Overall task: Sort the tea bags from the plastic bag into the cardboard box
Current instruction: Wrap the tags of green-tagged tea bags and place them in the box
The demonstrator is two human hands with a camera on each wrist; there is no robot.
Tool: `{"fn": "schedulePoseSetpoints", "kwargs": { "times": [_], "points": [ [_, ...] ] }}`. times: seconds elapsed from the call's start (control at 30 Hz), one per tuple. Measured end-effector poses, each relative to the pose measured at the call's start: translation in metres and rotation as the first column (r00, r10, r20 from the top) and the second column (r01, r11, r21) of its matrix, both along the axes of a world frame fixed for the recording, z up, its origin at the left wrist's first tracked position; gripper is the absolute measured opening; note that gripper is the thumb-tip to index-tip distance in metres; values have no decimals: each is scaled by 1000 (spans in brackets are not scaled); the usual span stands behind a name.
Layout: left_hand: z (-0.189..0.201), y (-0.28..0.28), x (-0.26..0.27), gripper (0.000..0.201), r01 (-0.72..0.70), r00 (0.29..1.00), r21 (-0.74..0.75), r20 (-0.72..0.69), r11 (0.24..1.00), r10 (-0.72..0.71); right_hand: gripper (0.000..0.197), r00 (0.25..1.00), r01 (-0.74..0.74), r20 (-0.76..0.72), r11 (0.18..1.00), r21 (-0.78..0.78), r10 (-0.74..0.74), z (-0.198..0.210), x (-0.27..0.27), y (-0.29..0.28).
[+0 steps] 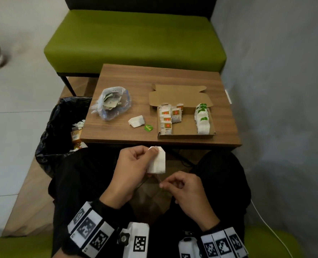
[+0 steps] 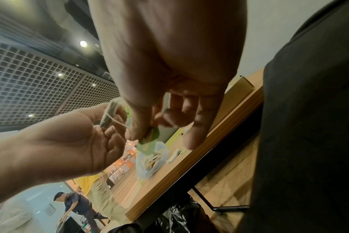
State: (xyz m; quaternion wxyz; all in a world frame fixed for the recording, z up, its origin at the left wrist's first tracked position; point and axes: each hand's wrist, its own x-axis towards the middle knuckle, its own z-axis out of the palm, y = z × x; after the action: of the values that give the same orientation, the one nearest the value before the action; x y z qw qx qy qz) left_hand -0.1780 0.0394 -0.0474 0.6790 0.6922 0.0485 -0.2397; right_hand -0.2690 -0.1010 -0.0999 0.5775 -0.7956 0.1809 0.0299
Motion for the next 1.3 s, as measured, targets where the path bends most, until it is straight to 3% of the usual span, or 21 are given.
{"fn": "schedulePoseSetpoints", "kwargs": {
  "times": [0.13,0.37,0.57,0.8,1.0,1.1,1.3],
  "points": [
    [-4,-7,-8,25,20,1000,-2,3,1000,-20,10,995,93,41,995,47,-94,-7,-2,-5],
    [-16,-14,-21,20,143,983,84,104,986,-151,21,978,185,20,914,361,-206,9,0,-17],
    [-23,-21,-28,17,280,940,160,156,947,-304,19,935,317,23,862,396,-355,11,0,-21],
    [-30,-28,-30,18,327,912,198,188,924,-363,26,889,397,-6,764,509,-458,17,-3,-27],
    [-34,-40,-32,18,351,905,193,182,916,-385,15,895,362,72,810,462,-441,18,-8,-35],
    [-37,-45,-31,20,346,914,170,163,923,-372,16,904,308,170,872,380,-393,16,-12,-38],
    [-35,-51,-28,35,328,944,-4,-34,945,-328,29,936,230,227,956,184,-269,9,-18,-40]
  ]
}}
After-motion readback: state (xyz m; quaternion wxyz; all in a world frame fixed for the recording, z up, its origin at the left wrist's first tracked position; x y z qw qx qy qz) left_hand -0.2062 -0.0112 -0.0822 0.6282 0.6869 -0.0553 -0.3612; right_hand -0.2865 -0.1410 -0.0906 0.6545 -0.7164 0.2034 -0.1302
